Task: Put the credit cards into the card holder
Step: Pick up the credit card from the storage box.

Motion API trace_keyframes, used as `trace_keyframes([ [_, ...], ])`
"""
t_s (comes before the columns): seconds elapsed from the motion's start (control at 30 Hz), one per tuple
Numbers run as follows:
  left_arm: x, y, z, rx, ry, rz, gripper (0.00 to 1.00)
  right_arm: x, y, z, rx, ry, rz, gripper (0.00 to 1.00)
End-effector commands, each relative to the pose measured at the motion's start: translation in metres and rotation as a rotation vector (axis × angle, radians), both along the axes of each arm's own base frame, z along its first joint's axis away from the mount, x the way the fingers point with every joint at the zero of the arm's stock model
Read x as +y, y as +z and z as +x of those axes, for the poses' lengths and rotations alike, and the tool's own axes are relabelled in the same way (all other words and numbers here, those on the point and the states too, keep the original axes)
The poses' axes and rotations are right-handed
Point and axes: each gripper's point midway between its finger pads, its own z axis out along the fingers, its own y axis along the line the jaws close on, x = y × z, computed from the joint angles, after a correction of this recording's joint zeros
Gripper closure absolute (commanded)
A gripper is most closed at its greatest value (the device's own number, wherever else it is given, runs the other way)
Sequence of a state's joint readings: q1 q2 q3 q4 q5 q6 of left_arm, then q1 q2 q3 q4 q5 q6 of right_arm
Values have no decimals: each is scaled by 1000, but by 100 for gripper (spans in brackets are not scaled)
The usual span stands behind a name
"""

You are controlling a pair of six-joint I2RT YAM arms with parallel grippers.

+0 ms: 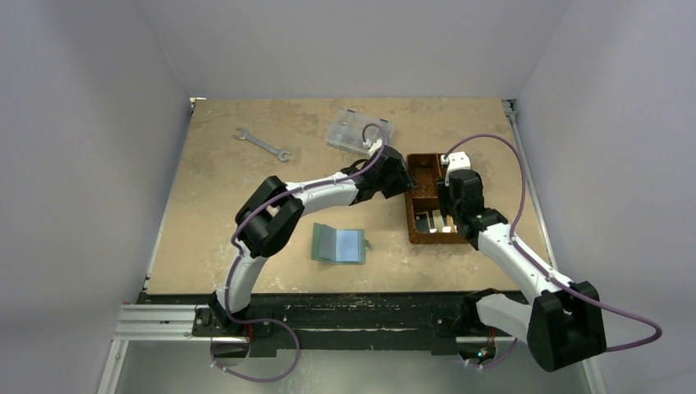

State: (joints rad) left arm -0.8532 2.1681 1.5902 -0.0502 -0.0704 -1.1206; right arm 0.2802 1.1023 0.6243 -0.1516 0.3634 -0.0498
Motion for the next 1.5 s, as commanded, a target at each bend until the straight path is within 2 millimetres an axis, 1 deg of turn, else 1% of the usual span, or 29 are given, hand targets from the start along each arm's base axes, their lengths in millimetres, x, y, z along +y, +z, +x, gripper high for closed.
trace_keyframes([
  [0.0, -12, 45, -1, -38, -67, -84, 47, 17, 32, 14, -86, -44, 178, 50],
  [0.03, -11, 51, -3, -40, -88, -89, 43, 20, 35, 12, -83, -69, 219, 46],
  [0.13, -6, 66, -9, -40, -141, -98, 30, 27, 37, 8, -35, -155, 338, 44],
  [0.2, 2, 75, -13, -33, -182, -98, 24, 30, 28, 3, 21, -215, 390, 43],
  [0.23, 5, 81, -17, -38, -213, -99, 18, 30, 23, 1, 45, -253, 417, 43],
  [0.33, 15, 107, -32, -73, -317, -102, 5, 31, 15, -1, 101, -288, 497, 41],
  [0.4, 25, 125, -44, -118, -398, -90, 3, 25, 13, -4, 110, -326, 536, 41],
  [0.47, 44, 144, -56, -188, -465, -52, 1, 20, 11, -7, 106, -345, 561, 41],
  [0.53, 67, 157, -67, -275, -509, 13, 0, 19, 9, -11, 96, -325, 560, 40],
  [0.6, 97, 163, -73, -338, -508, 110, 0, 18, 6, -13, 91, -300, 541, 35],
  [0.7, 142, 166, -68, -367, -467, 214, 0, 21, 4, -9, 67, -224, 515, 26],
  [0.77, 169, 166, -57, -375, -430, 273, 0, 25, 6, -2, 45, -144, 486, 22],
  [0.83, 185, 164, -48, -399, -408, 336, 0, 24, 9, 6, 35, -55, 401, 19],
  [0.87, 190, 162, -43, -415, -403, 366, 0, 25, 10, 9, 36, -22, 374, 18],
  [0.93, 195, 155, -36, -407, -386, 394, 0, 22, 16, 16, 23, -14, 342, 17],
  [1.0, 195, 144, -30, -374, -348, 383, 0, 21, 13, 18, 23, 40, 283, 16],
  [1.07, 194, 139, -24, -355, -325, 385, 0, 29, 14, 20, 20, 104, 292, 16],
  [1.13, 205, 141, -16, -336, -274, 448, 0, 27, 11, 19, 38, 136, 244, 17],
  [1.23, 229, 154, -3, -341, -175, 562, 0, 19, 17, 20, 85, 188, 138, 20],
  [1.3, 245, 163, 3, -347, -107, 633, 0, 16, 16, 16, 122, 231, 83, 22],
  [1.33, 253, 165, 6, -343, -78, 672, 1, 16, 11, 10, 149, 262, 63, 23],
  [1.37, 257, 166, 6, -338, -75, 696, 2, 19, 7, 5, 175, 318, 46, 26],
  [1.43, 261, 167, 7, -316, -75, 732, 3, 16, -4, -10, 230, 367, 2, 29],
  [1.47, 262, 166, 8, -299, -83, 748, 3, 23, -4, -13, 230, 405, 21, 29],
])
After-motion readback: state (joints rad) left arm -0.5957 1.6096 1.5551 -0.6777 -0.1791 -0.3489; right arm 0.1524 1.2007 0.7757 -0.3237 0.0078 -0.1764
